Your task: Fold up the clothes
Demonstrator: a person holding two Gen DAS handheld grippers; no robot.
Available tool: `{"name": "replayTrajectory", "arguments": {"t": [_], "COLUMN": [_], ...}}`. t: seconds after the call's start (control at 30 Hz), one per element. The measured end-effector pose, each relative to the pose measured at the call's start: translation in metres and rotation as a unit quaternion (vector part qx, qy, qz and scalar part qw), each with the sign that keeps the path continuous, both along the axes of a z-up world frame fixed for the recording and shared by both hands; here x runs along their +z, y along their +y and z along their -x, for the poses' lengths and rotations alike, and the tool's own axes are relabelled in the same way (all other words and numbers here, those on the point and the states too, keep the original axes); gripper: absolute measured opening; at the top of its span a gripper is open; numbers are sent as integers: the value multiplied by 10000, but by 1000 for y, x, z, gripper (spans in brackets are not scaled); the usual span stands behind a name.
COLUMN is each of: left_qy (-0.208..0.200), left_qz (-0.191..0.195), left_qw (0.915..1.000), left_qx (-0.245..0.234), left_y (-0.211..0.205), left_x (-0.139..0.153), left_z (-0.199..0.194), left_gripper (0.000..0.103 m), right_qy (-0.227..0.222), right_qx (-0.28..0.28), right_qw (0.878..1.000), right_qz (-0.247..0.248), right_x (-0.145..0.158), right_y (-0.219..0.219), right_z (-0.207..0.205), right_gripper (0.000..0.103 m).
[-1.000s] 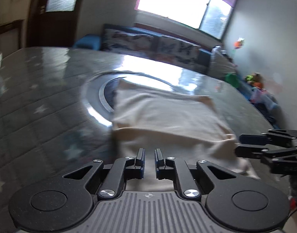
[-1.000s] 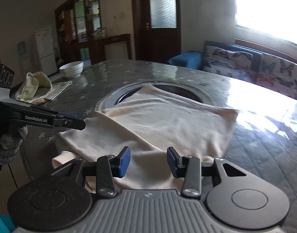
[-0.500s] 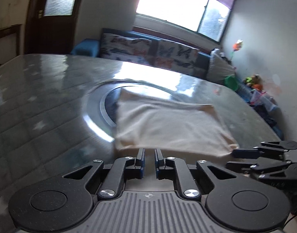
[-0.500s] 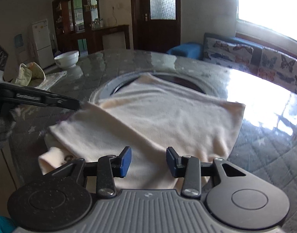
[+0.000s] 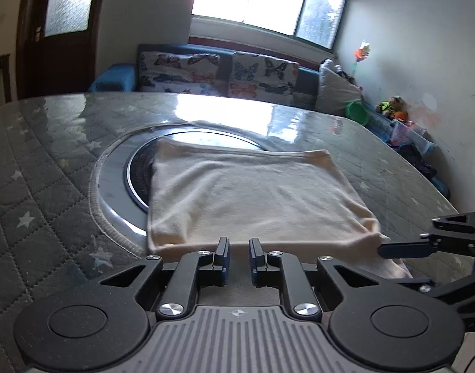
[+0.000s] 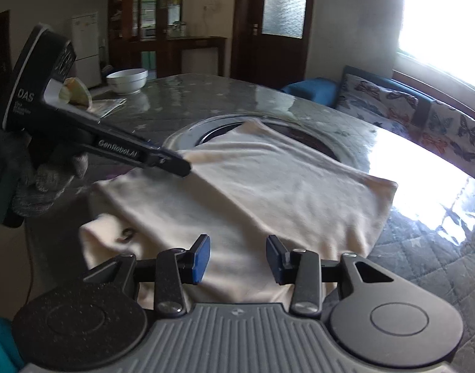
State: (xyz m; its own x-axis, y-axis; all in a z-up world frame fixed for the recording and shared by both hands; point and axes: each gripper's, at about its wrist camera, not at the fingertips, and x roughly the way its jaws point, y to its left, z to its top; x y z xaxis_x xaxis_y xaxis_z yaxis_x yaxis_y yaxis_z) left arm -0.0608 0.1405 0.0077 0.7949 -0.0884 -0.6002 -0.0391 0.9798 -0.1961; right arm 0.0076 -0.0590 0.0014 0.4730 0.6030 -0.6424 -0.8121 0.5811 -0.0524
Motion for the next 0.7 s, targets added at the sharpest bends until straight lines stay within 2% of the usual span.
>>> {"name": "replayTrajectory", "arguments": {"t": [0.13,0.3,0.4,0.53,0.6,0.67,0.7], "left_qy": [-28,91,2,-74,-123,-147,-153], "left_qz": [-246,-562,-846,-866,-937,-1057,-1132], "left_qw": [9991,9961,9939,9940,9935,9922,9913], "left_qx": [-343,-672,-707,-667,-635,-648,-654], "left_y": [-20,-42,-50,-42,-36,-31,-29], "left_x": [-2,-15,-16,-6,0,5,6], "left_z": [13,23,29,41,51,62,68], "left_gripper": [16,25,28,43,45,46,46], "right_qy": [64,35,11,-18,-23,-43,-52], "right_qx": [-7,-70,-75,-76,-66,-50,-42], "right_qw": [9999,9999,9998,9999,10000,10000,10000], "right_qz": [153,100,174,116,68,53,56], "right_x": [-9,-10,-15,-9,-5,1,2], "right_y": [-2,-7,-7,-12,-15,-20,-22], "right_z": [4,8,9,12,13,16,17], "right_gripper": [40,40,40,41,42,51,51]}}
